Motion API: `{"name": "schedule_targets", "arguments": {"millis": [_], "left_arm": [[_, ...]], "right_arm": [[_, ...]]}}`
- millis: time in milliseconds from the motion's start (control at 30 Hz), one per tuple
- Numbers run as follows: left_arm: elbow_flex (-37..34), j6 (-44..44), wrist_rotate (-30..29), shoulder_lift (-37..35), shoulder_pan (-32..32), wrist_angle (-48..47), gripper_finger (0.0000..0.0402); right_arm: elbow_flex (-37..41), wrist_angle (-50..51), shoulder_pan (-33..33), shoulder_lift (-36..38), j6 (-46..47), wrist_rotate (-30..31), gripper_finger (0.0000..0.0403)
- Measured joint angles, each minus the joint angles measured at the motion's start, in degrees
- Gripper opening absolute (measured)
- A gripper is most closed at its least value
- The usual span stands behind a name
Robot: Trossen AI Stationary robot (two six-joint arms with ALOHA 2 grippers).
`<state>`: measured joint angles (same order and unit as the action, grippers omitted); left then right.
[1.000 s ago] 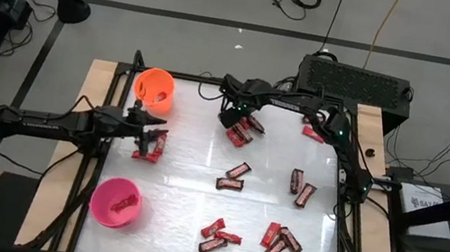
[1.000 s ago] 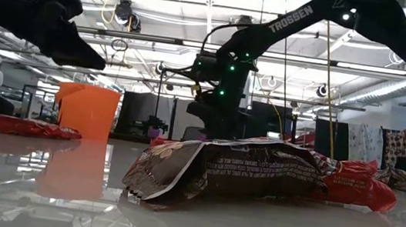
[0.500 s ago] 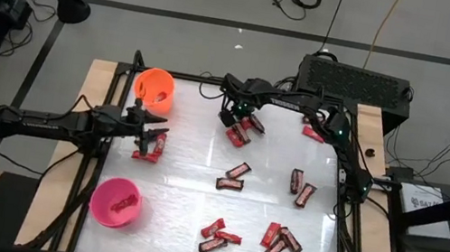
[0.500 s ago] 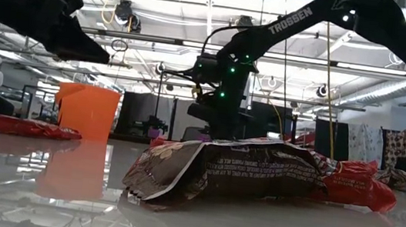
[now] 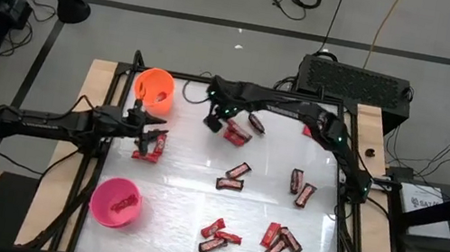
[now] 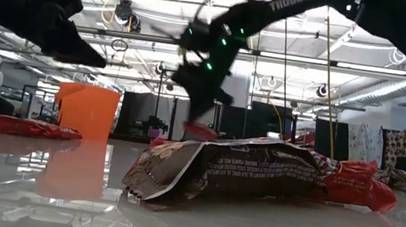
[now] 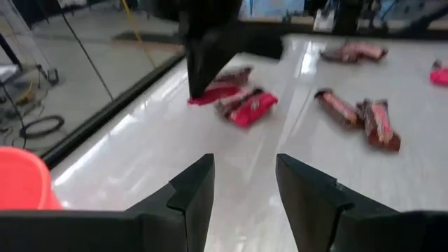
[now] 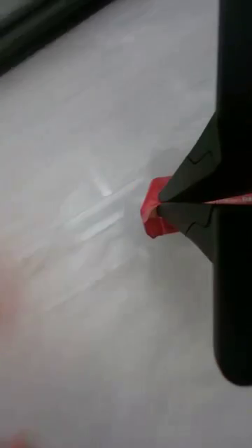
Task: Sort candy by brand, put in halloween buckets
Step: Put the red chocolate bar into the pink bucket
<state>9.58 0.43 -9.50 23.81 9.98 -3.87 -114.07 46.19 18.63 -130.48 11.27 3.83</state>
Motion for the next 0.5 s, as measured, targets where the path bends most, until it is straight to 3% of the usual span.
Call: {"name": "schedule_targets", "arguments": {"millis": [233, 500], "left_arm": [[5.6, -1.5, -2.7, 0.0, 0.0, -14.4, 0.0161], [5.8, -3.9, -10.7, 0.0, 0.0, -14.8, 0.0161]], "right_arm": [[-1.7, -13.5, -10.2, 0.0, -6.2, -4.8, 0.0], [-1.7, -33.3, -21.7, 0.0, -11.0, -5.9, 0.0]]}}
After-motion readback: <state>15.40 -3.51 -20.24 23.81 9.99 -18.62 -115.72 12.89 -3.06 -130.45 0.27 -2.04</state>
